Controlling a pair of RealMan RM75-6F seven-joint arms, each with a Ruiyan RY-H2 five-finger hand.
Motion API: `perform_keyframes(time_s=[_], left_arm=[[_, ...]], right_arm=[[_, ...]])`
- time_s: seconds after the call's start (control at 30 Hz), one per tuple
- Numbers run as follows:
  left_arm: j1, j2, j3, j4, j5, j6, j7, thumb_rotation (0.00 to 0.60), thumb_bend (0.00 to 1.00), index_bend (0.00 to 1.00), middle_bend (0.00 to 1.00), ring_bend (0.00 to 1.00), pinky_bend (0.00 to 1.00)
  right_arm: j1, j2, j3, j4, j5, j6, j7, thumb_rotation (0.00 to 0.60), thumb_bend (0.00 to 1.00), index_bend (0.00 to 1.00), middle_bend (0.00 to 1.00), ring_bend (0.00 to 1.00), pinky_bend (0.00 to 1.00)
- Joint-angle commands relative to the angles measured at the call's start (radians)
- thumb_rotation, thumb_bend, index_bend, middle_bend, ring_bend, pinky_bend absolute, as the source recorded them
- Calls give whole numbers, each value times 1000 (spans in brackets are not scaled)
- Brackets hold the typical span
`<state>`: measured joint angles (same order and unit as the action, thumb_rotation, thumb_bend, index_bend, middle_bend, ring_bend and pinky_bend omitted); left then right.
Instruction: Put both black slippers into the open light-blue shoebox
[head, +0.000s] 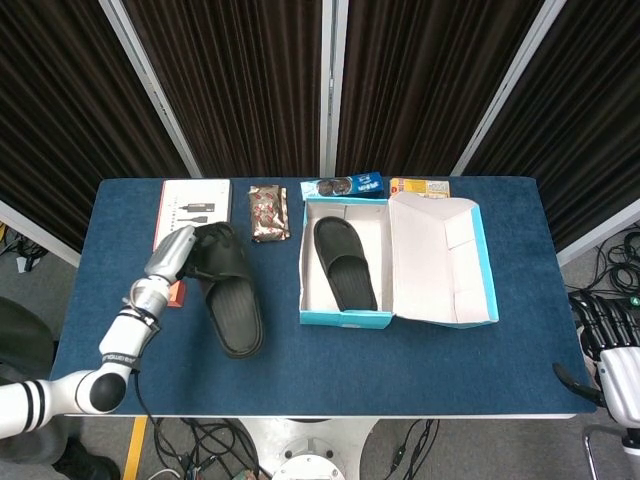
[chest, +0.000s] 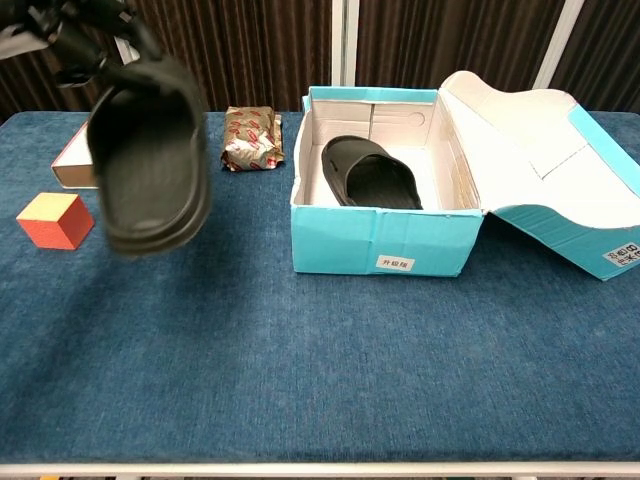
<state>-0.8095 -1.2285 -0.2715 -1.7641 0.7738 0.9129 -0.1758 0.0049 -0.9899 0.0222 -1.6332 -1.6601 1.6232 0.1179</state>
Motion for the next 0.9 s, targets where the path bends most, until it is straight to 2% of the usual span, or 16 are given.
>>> perform_keyframes(time_s=[0.03, 0.2, 0.33, 0.43, 0.7, 0.9], left_arm=[[-26, -75, -142, 116, 168, -191, -282, 600, 28, 577, 635, 778, 817], [-114, -216, -203, 275, 221, -269, -403, 600, 29, 569, 630, 717, 780], [-204, -327, -215, 429, 226, -300, -394, 600, 28, 567, 629, 669, 735], [-251, -401, -229, 527, 185, -321, -402, 600, 29, 565, 629, 644, 709], [-325, -527, -285, 727, 75, -393, -458, 600, 28, 560, 628, 606, 638], [-366, -606, -305, 836, 68, -403, -469, 600, 27, 560, 628, 600, 626]], right_arm=[[-4, 3, -1, -3, 2, 4, -3, 600, 116, 0, 43, 0, 0], [-12, 11, -2, -13, 6, 13, -11, 600, 116, 0, 43, 0, 0], [-18, 16, -3, -21, 7, 20, -18, 600, 116, 0, 43, 0, 0], [-22, 20, -4, -24, 11, 21, -21, 600, 116, 0, 43, 0, 0], [-18, 27, 0, -34, 22, 8, -30, 600, 116, 0, 43, 0, 0], [-10, 31, 4, -45, 24, -6, -43, 600, 117, 0, 43, 0, 0]])
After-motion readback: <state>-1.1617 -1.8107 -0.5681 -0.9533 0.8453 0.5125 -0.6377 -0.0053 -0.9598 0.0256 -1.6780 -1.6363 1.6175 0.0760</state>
